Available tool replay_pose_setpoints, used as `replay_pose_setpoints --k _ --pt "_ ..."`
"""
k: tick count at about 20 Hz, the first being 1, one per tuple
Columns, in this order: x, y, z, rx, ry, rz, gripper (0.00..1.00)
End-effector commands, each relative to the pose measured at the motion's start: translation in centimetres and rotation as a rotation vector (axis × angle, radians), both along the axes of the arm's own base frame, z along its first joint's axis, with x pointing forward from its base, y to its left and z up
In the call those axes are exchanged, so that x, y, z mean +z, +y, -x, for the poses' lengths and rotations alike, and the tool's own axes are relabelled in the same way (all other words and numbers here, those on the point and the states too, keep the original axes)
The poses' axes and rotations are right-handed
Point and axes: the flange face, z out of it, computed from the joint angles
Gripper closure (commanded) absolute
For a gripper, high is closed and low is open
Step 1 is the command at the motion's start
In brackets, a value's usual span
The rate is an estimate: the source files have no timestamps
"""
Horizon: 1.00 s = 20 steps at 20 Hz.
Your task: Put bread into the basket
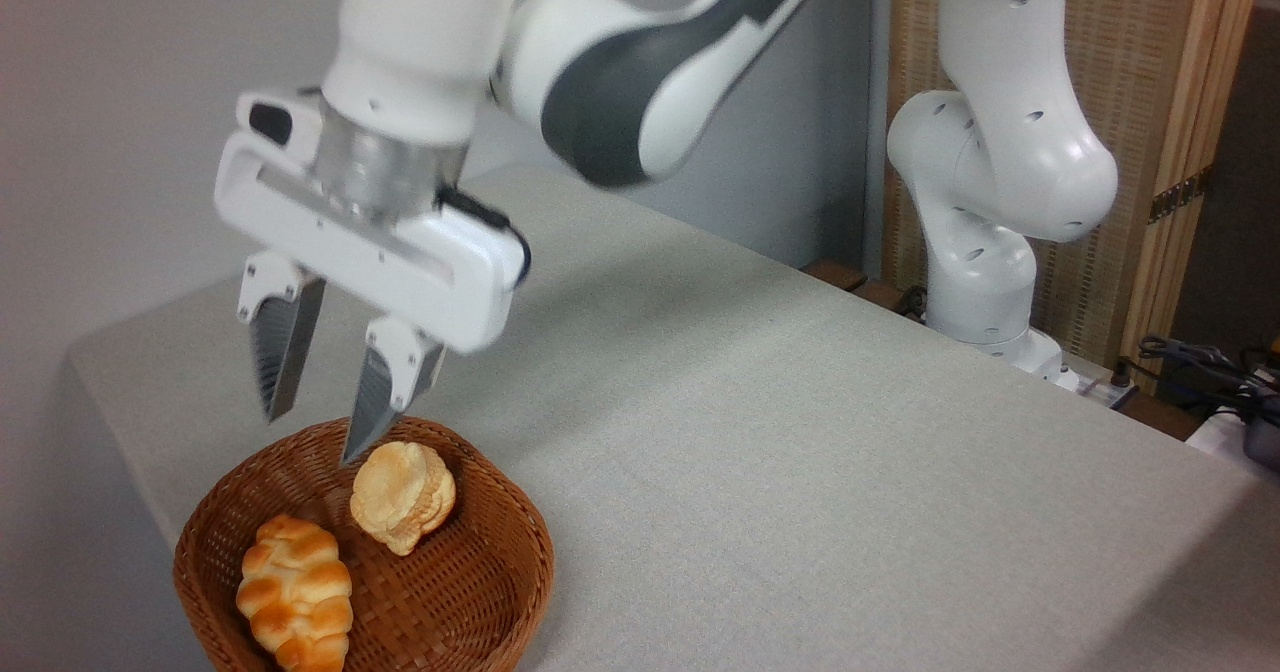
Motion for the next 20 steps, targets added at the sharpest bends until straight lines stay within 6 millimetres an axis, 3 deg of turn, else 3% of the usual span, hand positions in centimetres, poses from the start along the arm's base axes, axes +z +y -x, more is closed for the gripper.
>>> replay_pose_setpoints --k 1,4,10,20 --pt "3.2 -1.9 2.3 -0.115 0.095 -0.116 0.00" --pt "3.9 -3.0 3.9 -0.206 0.141 -0.179 0.00" --pt "2.6 -2.6 6.1 -0.507 0.276 -0.294 0.00" --pt "2.3 -2.1 6.5 -0.529 0.321 -0.343 0.00"
